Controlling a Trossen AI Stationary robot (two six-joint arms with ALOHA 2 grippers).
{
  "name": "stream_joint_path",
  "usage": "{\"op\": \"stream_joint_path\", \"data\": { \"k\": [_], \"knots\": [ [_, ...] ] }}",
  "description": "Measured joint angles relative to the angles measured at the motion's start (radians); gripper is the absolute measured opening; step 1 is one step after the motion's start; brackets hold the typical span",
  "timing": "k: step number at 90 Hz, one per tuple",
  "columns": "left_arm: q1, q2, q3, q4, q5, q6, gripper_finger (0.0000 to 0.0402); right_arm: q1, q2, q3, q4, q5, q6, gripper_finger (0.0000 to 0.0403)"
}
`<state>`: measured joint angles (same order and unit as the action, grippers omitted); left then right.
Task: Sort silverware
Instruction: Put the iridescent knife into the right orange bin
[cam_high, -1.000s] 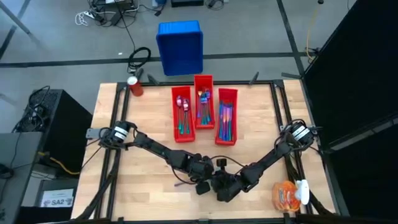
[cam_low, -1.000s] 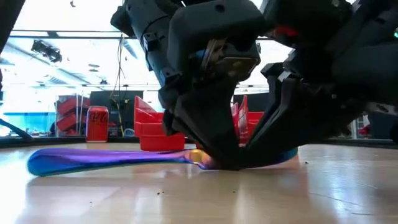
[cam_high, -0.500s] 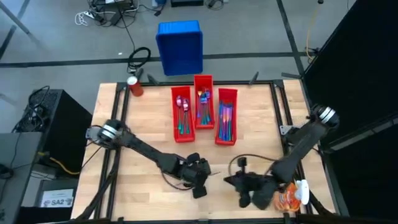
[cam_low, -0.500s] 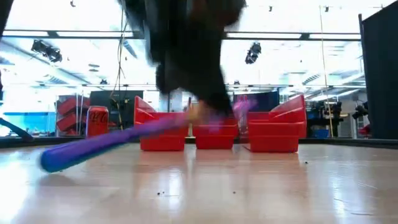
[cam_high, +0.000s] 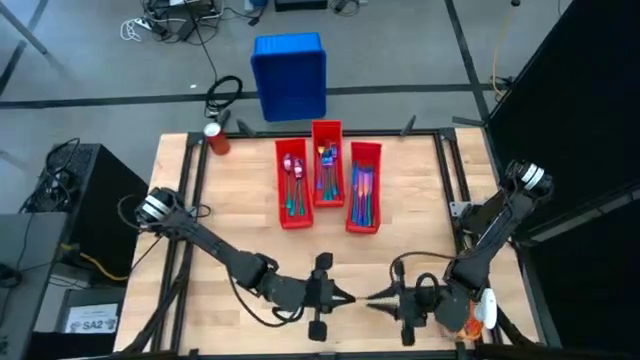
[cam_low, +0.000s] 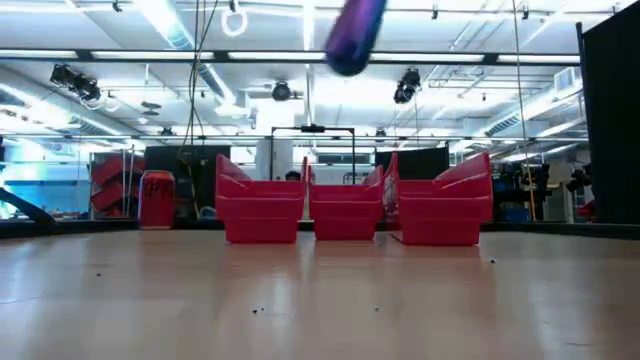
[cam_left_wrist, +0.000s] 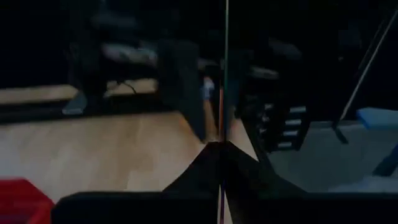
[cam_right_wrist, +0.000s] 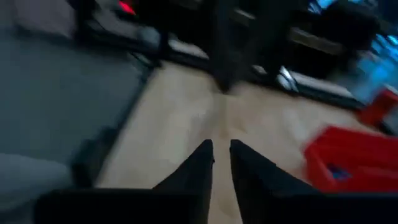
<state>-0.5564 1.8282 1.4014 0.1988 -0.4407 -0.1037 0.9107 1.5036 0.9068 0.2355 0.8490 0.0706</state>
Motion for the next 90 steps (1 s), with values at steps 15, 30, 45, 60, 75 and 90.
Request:
{"op": "stream_joint_path", "data": {
  "k": [15,30,45,60,75,90],
  "knots": [
    [0.020,-0.001,-0.004,0.053,-0.013,0.042,0.0000,-0.065,0.000,-0.173,0.359,-0.100,-0.036,0.0104],
    [0.069,0.003,-0.138,0.314,-0.018,0.047,0.0000,-0.146,0.001,-0.324,0.637,-0.160,-0.014,0.0160],
    [0.109,0.005,-0.291,0.598,-0.007,0.016,0.0000,-0.182,0.001,-0.375,0.715,-0.173,0.005,0.0197],
    [0.127,0.011,-0.333,0.718,-0.021,0.014,0.0000,-0.217,0.001,-0.370,0.729,-0.176,0.010,0.0208],
    [0.130,0.013,-0.333,0.714,-0.036,0.015,0.0000,-0.267,0.001,-0.368,0.776,-0.199,0.009,0.0196],
    [0.131,0.013,-0.333,0.718,-0.036,0.016,0.0000,-0.307,0.001,-0.368,0.776,-0.253,0.028,0.0175]
  ]
}}
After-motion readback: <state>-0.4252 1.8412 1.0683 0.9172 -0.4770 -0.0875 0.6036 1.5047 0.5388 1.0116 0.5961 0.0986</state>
